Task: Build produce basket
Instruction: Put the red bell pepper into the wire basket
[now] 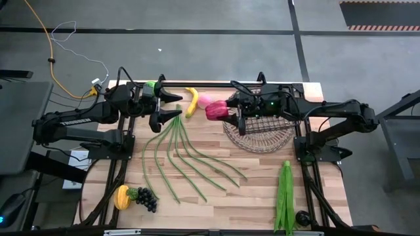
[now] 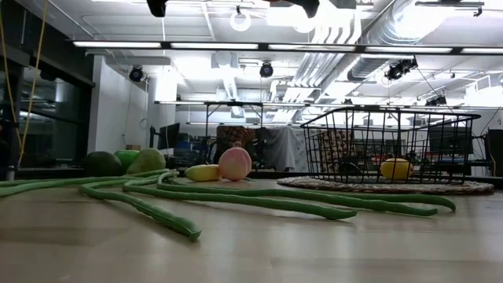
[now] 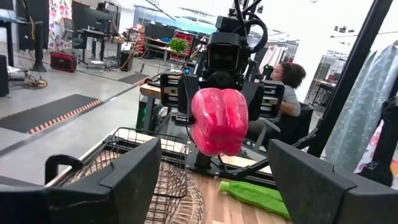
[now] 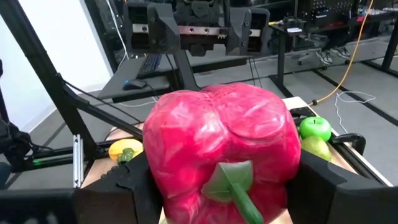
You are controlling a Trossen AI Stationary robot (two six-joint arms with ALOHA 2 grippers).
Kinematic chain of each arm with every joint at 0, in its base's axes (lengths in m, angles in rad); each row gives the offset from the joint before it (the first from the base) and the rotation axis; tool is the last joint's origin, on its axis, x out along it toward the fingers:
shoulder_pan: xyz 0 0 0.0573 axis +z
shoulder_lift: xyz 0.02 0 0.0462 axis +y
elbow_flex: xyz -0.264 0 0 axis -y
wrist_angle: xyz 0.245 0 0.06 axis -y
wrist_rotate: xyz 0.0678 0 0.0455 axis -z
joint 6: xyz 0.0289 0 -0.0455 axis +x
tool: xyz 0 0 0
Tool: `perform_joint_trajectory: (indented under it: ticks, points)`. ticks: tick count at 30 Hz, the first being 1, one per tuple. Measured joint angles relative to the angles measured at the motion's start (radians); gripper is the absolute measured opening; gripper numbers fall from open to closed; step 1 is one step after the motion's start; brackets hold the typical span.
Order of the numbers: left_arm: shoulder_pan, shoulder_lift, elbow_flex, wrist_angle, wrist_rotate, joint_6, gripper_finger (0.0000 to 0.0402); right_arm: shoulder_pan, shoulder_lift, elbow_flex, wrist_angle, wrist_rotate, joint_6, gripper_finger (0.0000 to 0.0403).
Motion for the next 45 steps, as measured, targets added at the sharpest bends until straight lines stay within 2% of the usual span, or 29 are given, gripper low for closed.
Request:
perform_joint_trajectory:
  ticks: [6, 18, 20, 22, 26, 29, 33, 37, 40, 45]
  points:
    - [0.0, 0.0, 0.0, 0.0, -0.002, 0.043, 0.0282, 0.0, 0.0, 0.0, 0.012, 0.003, -0.001, 0.0241]
    - [0.0, 0.0, 0.0, 0.014, -0.002, 0.055, 0.0282, 0.0, 0.0, 0.0, 0.045, 0.083, 0.056, 0.0241]
    - [0.0, 0.0, 0.0, 0.009, -0.002, 0.055, 0.0282, 0.0, 0.0, 0.002, 0.038, 0.137, 0.075, 0.0241]
    - [0.0, 0.0, 0.0, 0.002, -0.003, 0.055, 0.0282, -0.004, -0.001, 0.038, -0.061, 0.233, 0.071, 0.0241]
    - [0.0, 0.0, 0.0, -0.011, -0.023, 0.055, 0.0282, -0.046, -0.006, 0.177, -0.409, 0.47, 0.051, 0.0241]
    - [0.0, 0.004, 0.0, -0.024, -0.054, 0.055, 0.0282, -0.103, -0.007, 0.253, -0.68, 0.569, 0.125, 0.0241]
    - [0.0, 0.014, 0.0, -0.061, -0.078, 0.055, 0.0282, -0.204, -0.006, 0.273, -0.963, 0.544, 0.309, 0.0241]
    - [0.0, 0.02, 0.0, -0.083, -0.082, 0.053, 0.0282, -0.278, -0.006, 0.186, -1.124, 0.478, 0.475, 0.0241]
    - [0.0, 0.031, 0.0, -0.087, -0.081, 0.028, 0.0282, -0.317, -0.005, 0.086, -1.145, 0.46, 0.568, 0.0241]
    - [0.0, 0.033, 0.0, -0.084, -0.081, 0.029, 0.0282, -0.369, -0.005, -0.083, -1.026, 0.377, 0.677, 0.0241]
